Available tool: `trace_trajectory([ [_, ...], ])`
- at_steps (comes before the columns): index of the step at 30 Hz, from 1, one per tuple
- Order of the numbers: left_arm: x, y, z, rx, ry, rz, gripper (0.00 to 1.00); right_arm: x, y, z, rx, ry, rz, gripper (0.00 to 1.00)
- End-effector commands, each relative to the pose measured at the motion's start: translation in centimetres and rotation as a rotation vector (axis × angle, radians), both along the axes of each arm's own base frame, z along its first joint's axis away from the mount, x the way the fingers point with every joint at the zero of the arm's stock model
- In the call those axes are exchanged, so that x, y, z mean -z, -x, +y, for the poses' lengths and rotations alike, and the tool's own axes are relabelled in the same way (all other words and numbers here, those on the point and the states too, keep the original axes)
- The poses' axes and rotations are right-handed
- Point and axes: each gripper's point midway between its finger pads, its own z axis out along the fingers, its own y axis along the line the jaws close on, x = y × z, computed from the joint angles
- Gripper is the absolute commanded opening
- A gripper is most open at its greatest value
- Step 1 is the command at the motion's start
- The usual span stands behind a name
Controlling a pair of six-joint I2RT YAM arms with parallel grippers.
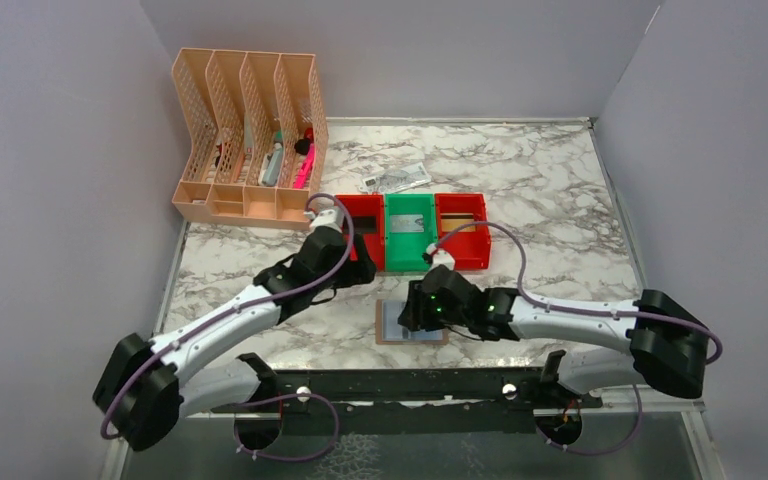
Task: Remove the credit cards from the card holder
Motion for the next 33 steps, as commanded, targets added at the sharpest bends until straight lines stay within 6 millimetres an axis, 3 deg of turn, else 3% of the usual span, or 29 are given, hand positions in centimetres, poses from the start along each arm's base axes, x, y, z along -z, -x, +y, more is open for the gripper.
trace_trajectory([
  [1, -0.4, -0.3, 5.2, -0.169, -0.025, -0.051, 0.84, -0.9, -0.6, 1.6, 0.004, 0.142, -0.098, 0.50],
  [8, -0.2, 0.3, 7.2, -0.223, -0.046, -0.048, 0.87, 0.4, -0.4, 2.7, 0.029, 0.328, -0.124, 0.58],
  [15, -0.5, 0.2, 7.4, -0.222, -0.049, -0.063, 0.92, 2.1, -0.4, 3.6, 0.011, 0.399, -0.104, 0.61],
  [24, -0.5, 0.3, 7.0, -0.204, -0.030, -0.062, 0.93, 4.7, 0.0, 2.8, 0.034, 0.485, -0.054, 0.60],
  [26, -0.4, 0.4, 6.8, -0.196, -0.026, -0.057, 0.93, 5.1, 0.0, 2.3, 0.047, 0.511, -0.048, 0.57],
  [29, -0.2, 0.4, 6.5, -0.185, -0.018, -0.049, 0.93, 5.4, 0.0, 1.8, 0.060, 0.524, -0.044, 0.42],
  [33, -0.1, 0.4, 5.9, -0.165, -0.006, -0.041, 0.93, 5.7, 0.2, 1.7, 0.062, 0.516, -0.038, 0.31],
])
